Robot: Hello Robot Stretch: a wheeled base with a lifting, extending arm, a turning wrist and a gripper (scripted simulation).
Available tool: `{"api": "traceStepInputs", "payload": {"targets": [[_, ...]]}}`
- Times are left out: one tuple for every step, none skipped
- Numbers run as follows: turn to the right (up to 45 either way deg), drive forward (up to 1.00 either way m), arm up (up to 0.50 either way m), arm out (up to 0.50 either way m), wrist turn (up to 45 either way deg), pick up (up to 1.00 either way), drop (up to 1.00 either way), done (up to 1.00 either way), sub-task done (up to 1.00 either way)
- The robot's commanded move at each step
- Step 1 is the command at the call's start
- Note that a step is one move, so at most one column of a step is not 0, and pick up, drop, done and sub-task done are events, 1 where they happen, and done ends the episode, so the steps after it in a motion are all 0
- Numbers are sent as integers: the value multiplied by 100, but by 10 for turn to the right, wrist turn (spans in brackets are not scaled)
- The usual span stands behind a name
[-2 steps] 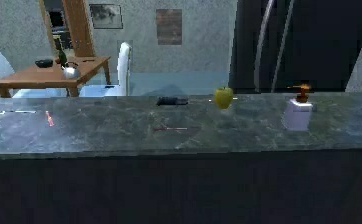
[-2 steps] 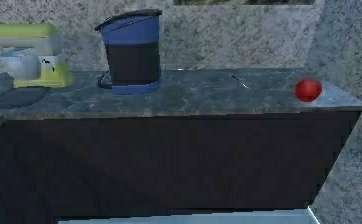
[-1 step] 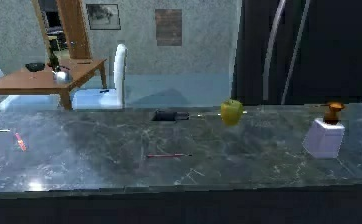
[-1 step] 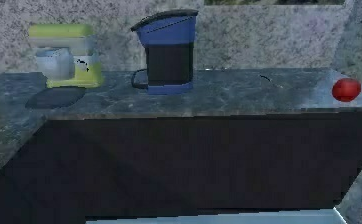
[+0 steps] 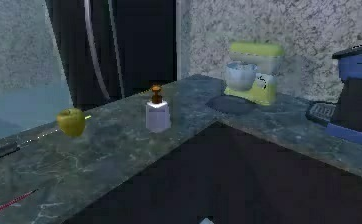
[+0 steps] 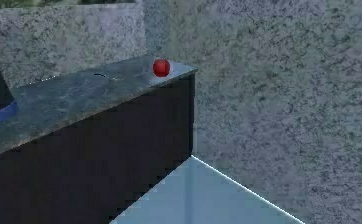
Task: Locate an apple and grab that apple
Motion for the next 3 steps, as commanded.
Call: {"api": "traceStepInputs", "payload": {"targets": [[360, 0, 0, 0, 0, 0, 0, 0, 0], [0, 30, 0, 0, 0, 0, 0, 0, 0], [-450, 0, 0, 0, 0, 0, 0, 0, 0]]}}
